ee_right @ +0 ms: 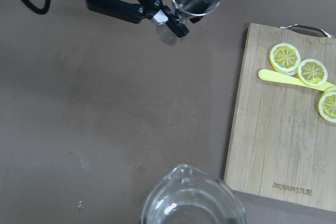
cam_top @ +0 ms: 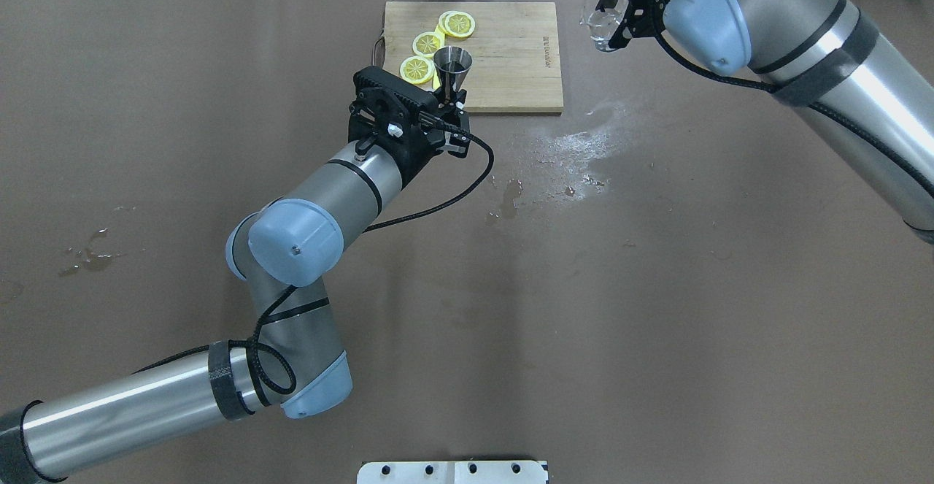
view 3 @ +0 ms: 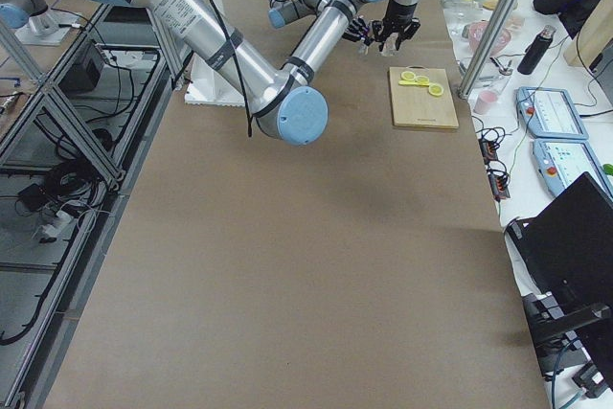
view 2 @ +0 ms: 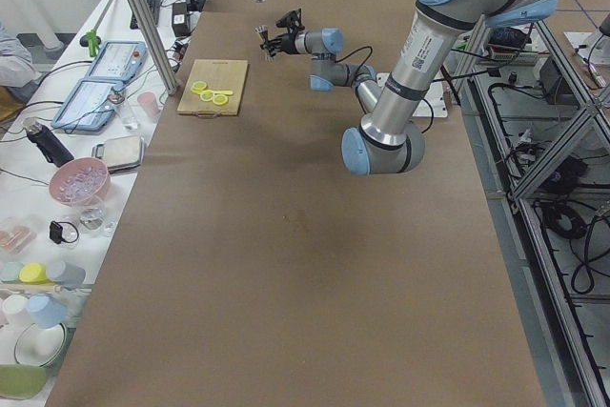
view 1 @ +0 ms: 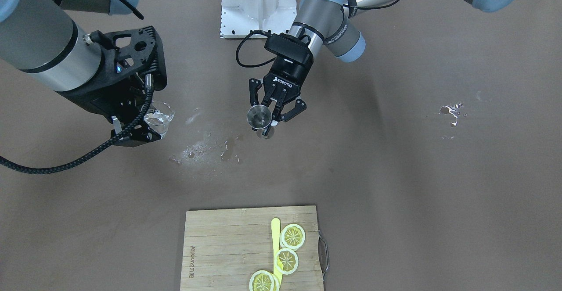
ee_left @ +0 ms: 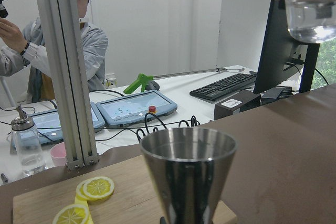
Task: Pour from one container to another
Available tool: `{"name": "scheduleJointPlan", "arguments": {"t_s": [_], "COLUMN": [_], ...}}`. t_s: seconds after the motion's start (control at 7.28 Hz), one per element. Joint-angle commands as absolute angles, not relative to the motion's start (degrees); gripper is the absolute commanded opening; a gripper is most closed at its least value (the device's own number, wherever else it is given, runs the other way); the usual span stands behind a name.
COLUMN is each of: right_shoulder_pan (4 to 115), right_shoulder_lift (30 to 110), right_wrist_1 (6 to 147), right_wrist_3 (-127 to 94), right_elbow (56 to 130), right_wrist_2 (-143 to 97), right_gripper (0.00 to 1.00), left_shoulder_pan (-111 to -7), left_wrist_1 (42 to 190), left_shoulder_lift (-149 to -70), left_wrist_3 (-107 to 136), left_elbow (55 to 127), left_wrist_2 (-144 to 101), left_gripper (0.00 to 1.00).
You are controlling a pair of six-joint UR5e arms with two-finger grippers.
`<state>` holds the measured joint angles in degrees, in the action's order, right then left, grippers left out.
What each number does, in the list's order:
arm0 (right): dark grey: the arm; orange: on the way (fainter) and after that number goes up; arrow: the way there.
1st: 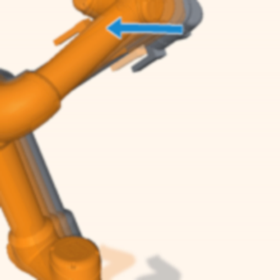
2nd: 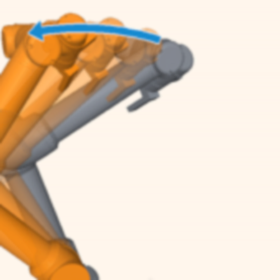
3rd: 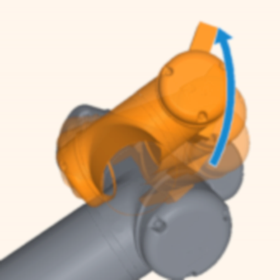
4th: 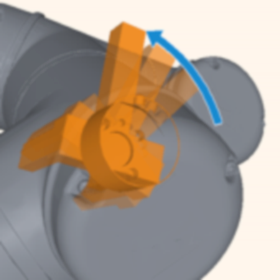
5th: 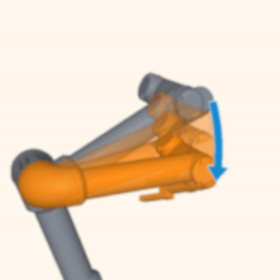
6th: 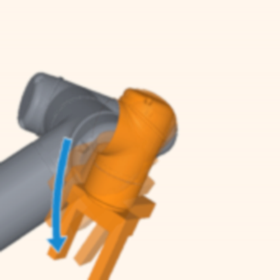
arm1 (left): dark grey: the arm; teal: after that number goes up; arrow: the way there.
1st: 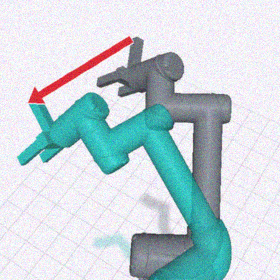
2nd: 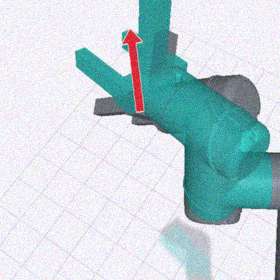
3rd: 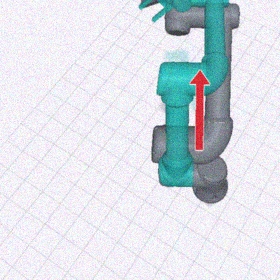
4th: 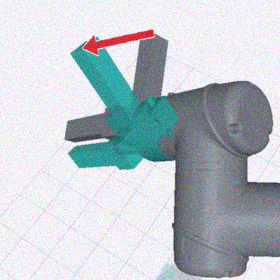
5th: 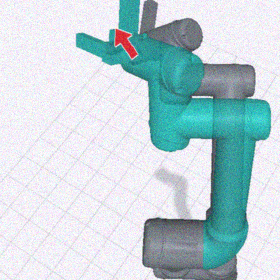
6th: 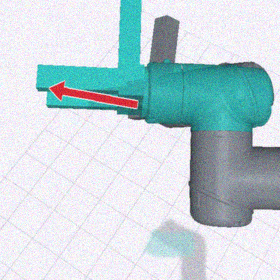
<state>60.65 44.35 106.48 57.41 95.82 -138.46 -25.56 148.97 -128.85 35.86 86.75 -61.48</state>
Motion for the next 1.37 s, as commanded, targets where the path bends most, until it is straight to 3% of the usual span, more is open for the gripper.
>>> {"name": "scheduleJointPlan", "arguments": {"t_s": [0.0,0.27,0.55,0.82,1.24], "right_shoulder_pan": [60.6,60.6,60.6,60.9,61.6], "right_shoulder_lift": [53.5,60.0,62.4,65.4,68.1], "right_wrist_1": [91.4,79.6,77.0,72.9,66.6], "right_wrist_3": [51.4,46.7,46.7,47.0,46.9], "right_elbow": [97.5,97.2,96.8,95.2,91.2], "right_wrist_2": [-142.9,-145.5,-148.5,-148.9,-149.7], "right_gripper": [0.0,0.0,0.0,0.0,0.0], "left_shoulder_pan": [-25.5,-25.6,-27.8,-29.6,-34.2], "left_wrist_1": [149.0,149.1,149.7,157.6,157.9], "left_shoulder_lift": [-128.8,-128.8,-127.5,-123.4,-115.0], "left_wrist_3": [35.9,35.9,35.3,34.9,34.9], "left_elbow": [86.7,86.8,87.4,87.5,90.0], "left_wrist_2": [-61.4,-61.4,-60.5,-55.6,-57.1], "left_gripper": [0.0,0.0,0.0,0.0,0.0]}}
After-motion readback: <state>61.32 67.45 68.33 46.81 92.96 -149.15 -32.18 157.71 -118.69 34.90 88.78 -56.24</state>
